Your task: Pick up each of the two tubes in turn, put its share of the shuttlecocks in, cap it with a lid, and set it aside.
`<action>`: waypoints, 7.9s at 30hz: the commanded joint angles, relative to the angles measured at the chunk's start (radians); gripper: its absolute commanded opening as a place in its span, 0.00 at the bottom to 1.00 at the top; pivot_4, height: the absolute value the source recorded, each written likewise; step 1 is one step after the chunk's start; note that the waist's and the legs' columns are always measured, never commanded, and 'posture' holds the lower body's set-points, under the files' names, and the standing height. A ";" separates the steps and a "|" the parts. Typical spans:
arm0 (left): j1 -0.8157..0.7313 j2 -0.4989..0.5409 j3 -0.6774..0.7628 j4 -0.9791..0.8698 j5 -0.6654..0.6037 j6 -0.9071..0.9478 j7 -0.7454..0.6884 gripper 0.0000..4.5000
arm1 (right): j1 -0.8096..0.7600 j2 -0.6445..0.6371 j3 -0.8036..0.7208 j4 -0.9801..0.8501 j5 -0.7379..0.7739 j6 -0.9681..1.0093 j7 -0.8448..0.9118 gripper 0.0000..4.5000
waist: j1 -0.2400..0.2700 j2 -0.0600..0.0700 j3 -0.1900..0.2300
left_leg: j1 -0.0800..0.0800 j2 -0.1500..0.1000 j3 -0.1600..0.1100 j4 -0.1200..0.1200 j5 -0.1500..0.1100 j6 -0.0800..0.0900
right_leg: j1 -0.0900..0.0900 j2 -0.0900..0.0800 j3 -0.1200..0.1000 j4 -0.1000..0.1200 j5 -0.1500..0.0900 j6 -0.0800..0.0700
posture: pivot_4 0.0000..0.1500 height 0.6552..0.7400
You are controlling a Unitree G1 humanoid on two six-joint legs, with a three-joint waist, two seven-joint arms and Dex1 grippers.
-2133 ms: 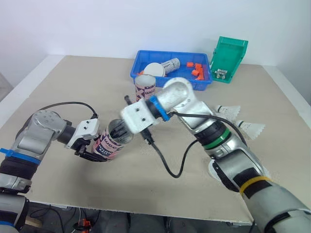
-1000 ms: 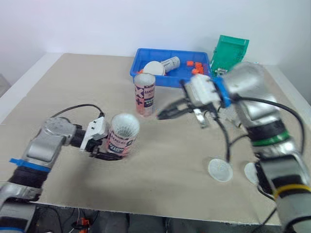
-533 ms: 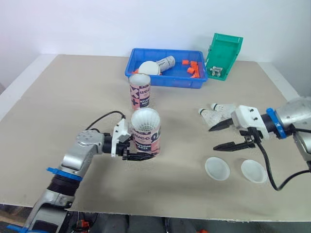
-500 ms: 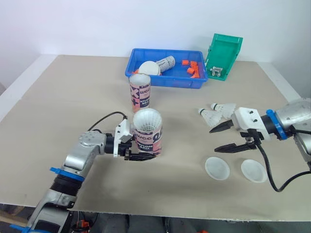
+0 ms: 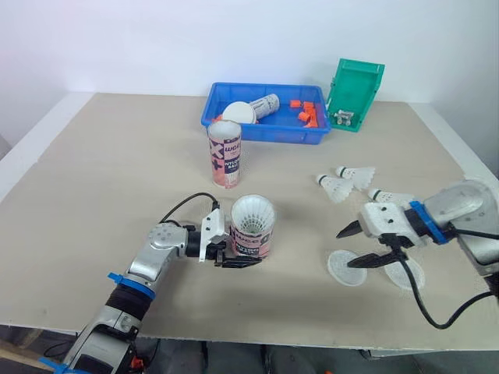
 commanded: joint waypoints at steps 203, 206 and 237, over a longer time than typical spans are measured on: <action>-0.023 0.154 0.031 -0.050 -0.087 0.217 -0.136 0.90 | -0.013 0.257 -0.184 -0.432 0.455 0.348 -0.402 1.00 | -0.035 -0.008 -0.008 | 0.018 0.010 -0.006 -0.022 -0.012 -0.007 | 0.003 0.017 0.003 0.000 -0.014 -0.018 | 1.00 0.57; -0.027 0.162 0.051 -0.069 -0.095 0.190 -0.146 0.98 | 0.047 0.274 -0.169 -0.483 0.457 0.368 -0.435 1.00 | -0.034 -0.008 -0.006 | 0.012 0.010 -0.006 -0.020 -0.012 -0.007 | -0.001 0.017 0.003 0.000 -0.014 -0.017 | 1.00 0.57; 0.389 0.483 0.512 -0.701 -0.476 0.456 0.000 0.98 | -0.015 0.584 0.056 -0.181 0.266 0.179 -0.391 1.00 | -0.020 -0.013 0.006 | -0.002 0.009 -0.010 -0.015 -0.012 -0.008 | -0.010 0.015 -0.001 0.000 -0.010 -0.010 | 1.00 0.57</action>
